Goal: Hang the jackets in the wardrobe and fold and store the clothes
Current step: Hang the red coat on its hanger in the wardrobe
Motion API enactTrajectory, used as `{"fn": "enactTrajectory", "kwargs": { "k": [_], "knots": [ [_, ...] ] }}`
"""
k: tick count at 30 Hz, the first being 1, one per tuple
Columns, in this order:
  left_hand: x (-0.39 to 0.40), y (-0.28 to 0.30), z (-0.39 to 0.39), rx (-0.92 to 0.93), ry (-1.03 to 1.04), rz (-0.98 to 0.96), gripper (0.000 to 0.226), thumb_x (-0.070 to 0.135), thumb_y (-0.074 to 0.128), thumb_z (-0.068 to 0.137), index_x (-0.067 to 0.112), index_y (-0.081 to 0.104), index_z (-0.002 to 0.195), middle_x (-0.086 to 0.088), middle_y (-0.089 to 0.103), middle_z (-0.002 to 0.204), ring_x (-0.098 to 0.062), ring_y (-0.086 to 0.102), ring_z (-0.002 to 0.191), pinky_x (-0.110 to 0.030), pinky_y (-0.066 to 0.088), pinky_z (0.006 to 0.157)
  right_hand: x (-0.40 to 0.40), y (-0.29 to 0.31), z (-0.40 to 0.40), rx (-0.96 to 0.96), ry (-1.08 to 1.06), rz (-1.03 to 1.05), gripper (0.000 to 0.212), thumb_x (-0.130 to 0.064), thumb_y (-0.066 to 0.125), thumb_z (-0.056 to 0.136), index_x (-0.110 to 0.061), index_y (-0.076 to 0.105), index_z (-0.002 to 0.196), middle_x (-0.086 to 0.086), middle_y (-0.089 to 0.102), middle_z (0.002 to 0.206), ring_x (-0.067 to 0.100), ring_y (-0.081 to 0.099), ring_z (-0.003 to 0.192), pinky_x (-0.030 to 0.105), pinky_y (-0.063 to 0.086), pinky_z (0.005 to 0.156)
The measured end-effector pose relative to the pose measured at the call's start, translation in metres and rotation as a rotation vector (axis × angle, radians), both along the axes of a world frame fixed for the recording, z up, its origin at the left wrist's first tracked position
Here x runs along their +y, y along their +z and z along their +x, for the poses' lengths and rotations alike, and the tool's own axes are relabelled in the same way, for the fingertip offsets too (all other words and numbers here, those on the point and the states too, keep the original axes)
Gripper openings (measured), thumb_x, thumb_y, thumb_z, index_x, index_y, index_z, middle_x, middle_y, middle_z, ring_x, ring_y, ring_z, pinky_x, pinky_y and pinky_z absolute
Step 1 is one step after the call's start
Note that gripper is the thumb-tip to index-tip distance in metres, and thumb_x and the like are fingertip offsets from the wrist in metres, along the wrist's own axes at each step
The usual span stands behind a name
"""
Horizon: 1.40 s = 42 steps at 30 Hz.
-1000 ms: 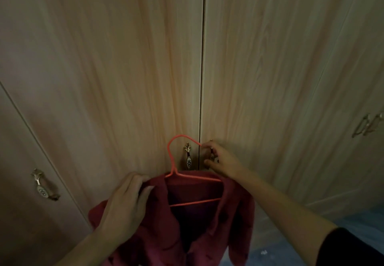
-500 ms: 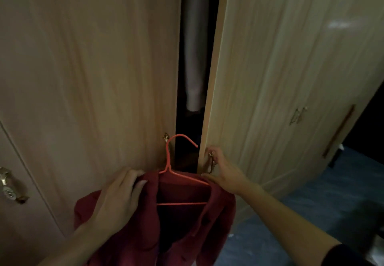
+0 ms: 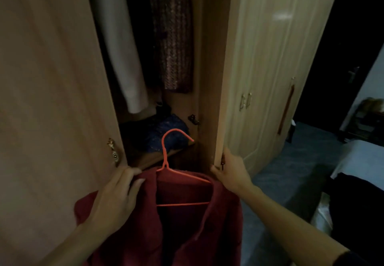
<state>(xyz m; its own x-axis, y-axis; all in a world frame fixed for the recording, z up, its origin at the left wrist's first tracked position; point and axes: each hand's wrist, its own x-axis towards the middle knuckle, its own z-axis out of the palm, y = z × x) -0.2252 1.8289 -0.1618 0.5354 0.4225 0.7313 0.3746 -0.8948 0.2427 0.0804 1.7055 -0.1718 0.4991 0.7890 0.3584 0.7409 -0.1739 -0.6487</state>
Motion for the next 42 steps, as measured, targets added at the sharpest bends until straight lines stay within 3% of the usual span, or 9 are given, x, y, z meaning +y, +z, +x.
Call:
{"fn": "enactTrajectory", "kwargs": {
  "k": [3, 7, 9, 15, 19, 23, 28, 33, 42],
  "knots": [
    [-0.017, -0.002, 0.027, -0.008, -0.017, -0.010, 0.046, 0.049, 0.033, 0.103, 0.012, 0.059, 0.101, 0.003, 0.058, 0.092, -0.007, 0.050, 0.084, -0.015, 0.035, 0.081, -0.024, 0.008, 0.025, -0.169, -0.089, -0.038, 0.038, -0.027, 0.070, 0.083, -0.021, 0.049, 0.115, -0.005, 0.059, 0.104, 0.014, 0.064, 0.088, 0.029, 0.054, 0.072],
    [-0.034, -0.003, 0.053, -0.028, -0.031, -0.019, 0.046, 0.050, 0.033, 0.103, 0.012, 0.058, 0.099, 0.006, 0.056, 0.092, -0.007, 0.052, 0.084, -0.014, 0.036, 0.080, -0.049, 0.014, 0.048, -0.384, -0.232, 0.058, 0.108, -0.010, 0.078, 0.078, -0.014, 0.002, 0.155, 0.011, 0.015, 0.160, 0.027, 0.047, 0.130, 0.031, 0.051, 0.086],
    [-0.039, -0.001, 0.066, -0.020, -0.047, -0.002, 0.044, 0.049, 0.034, 0.103, 0.012, 0.058, 0.099, 0.009, 0.052, 0.092, -0.009, 0.052, 0.083, -0.018, 0.038, 0.080, -0.057, 0.014, 0.060, -0.530, -0.267, 0.118, 0.117, 0.002, 0.077, 0.073, -0.007, -0.006, 0.156, 0.017, -0.005, 0.164, 0.031, 0.024, 0.147, 0.030, 0.044, 0.097],
    [-0.046, 0.011, 0.101, -0.012, -0.060, 0.037, 0.036, 0.049, 0.034, 0.103, 0.019, 0.055, 0.101, 0.014, 0.046, 0.092, -0.013, 0.055, 0.083, -0.033, 0.044, 0.074, -0.075, 0.024, 0.098, -0.561, -0.307, 0.036, 0.104, -0.017, 0.070, 0.083, -0.005, -0.003, 0.156, 0.011, -0.009, 0.165, 0.025, 0.006, 0.152, 0.038, 0.037, 0.108],
    [-0.050, 0.020, 0.116, -0.002, -0.066, 0.039, 0.040, 0.046, 0.036, 0.102, 0.013, 0.060, 0.102, 0.003, 0.056, 0.094, -0.017, 0.059, 0.085, -0.030, 0.045, 0.076, -0.090, 0.041, 0.122, -0.487, -0.309, -0.037, 0.088, -0.036, 0.055, 0.095, -0.011, -0.002, 0.157, 0.009, -0.003, 0.165, 0.024, 0.005, 0.152, 0.043, 0.037, 0.110],
    [-0.054, 0.030, 0.126, -0.030, -0.062, 0.079, 0.041, 0.044, 0.037, 0.103, 0.009, 0.059, 0.101, 0.002, 0.054, 0.090, -0.013, 0.052, 0.081, -0.019, 0.037, 0.075, -0.105, 0.048, 0.131, -0.468, -0.263, -0.092, 0.080, -0.031, 0.053, 0.097, -0.015, 0.003, 0.157, 0.008, -0.007, 0.165, 0.026, 0.005, 0.152, 0.046, 0.038, 0.110],
    [-0.053, 0.045, 0.135, -0.065, -0.055, 0.105, 0.027, 0.032, 0.046, 0.096, 0.008, 0.059, 0.098, 0.002, 0.054, 0.087, -0.013, 0.052, 0.077, -0.018, 0.036, 0.072, -0.111, 0.043, 0.126, -0.467, -0.129, 0.028, 0.061, -0.041, 0.048, 0.099, -0.022, 0.029, 0.153, 0.004, 0.015, 0.164, 0.021, 0.023, 0.148, 0.042, 0.036, 0.112],
    [-0.045, 0.056, 0.133, -0.093, -0.025, 0.096, 0.029, 0.031, 0.047, 0.095, 0.006, 0.060, 0.097, 0.003, 0.052, 0.087, -0.014, 0.052, 0.077, -0.018, 0.035, 0.073, -0.114, 0.053, 0.118, -0.389, 0.190, -0.022, 0.044, -0.048, 0.046, 0.098, -0.024, 0.055, 0.134, -0.009, 0.057, 0.127, 0.004, 0.051, 0.117, 0.032, 0.046, 0.101],
    [-0.045, 0.070, 0.121, -0.090, -0.037, 0.216, 0.028, 0.022, 0.051, 0.096, -0.002, 0.066, 0.100, -0.005, 0.056, 0.088, -0.019, 0.054, 0.078, -0.028, 0.043, 0.075, -0.087, 0.060, 0.102, -0.340, 0.238, 0.276, 0.016, -0.020, 0.069, 0.091, -0.017, 0.072, 0.106, -0.008, 0.068, 0.093, 0.002, 0.063, 0.087, 0.028, 0.053, 0.080]
  ]
}}
